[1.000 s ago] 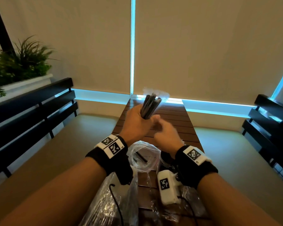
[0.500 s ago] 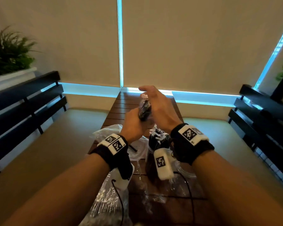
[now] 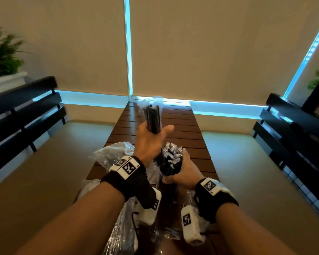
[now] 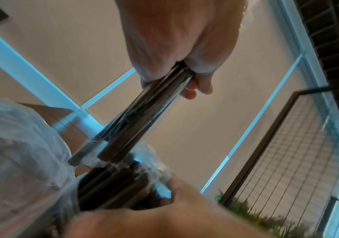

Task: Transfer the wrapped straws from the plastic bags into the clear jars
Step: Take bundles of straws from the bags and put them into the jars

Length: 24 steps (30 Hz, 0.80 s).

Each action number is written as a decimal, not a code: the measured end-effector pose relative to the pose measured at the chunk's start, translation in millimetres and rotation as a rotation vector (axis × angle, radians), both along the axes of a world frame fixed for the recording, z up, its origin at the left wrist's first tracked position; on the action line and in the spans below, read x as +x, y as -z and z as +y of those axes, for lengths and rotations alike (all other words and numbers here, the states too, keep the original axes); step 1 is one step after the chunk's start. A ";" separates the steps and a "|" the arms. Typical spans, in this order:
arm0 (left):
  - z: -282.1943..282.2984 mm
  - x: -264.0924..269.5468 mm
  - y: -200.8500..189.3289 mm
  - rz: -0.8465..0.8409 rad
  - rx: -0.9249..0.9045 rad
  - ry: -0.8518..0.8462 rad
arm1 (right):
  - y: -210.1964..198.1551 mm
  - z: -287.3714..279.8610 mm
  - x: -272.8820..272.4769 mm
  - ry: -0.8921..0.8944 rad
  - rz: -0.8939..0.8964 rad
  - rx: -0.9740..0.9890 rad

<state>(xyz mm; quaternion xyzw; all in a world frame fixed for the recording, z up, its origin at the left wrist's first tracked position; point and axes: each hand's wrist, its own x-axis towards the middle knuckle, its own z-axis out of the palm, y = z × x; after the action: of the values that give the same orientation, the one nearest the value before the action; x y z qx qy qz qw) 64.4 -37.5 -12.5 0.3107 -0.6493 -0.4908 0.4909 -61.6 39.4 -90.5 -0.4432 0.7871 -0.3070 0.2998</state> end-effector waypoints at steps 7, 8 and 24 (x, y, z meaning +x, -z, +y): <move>-10.3 -14.8 14.9 0.234 0.236 -0.030 | 20.0 -2.8 4.9 0.138 0.094 -0.204; -12.2 -16.3 17.2 0.241 0.262 -0.030 | 20.1 -3.4 4.7 0.149 0.111 -0.208; -37.6 -11.1 30.9 0.204 0.409 -0.078 | 17.9 -7.7 3.4 0.136 0.172 -0.198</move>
<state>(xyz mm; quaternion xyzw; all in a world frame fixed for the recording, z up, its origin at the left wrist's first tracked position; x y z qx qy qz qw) 53.3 -75.1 -43.5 0.3774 -0.4708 -0.6217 0.4994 -58.2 31.8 -108.4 -0.4410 0.8039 -0.3635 0.1649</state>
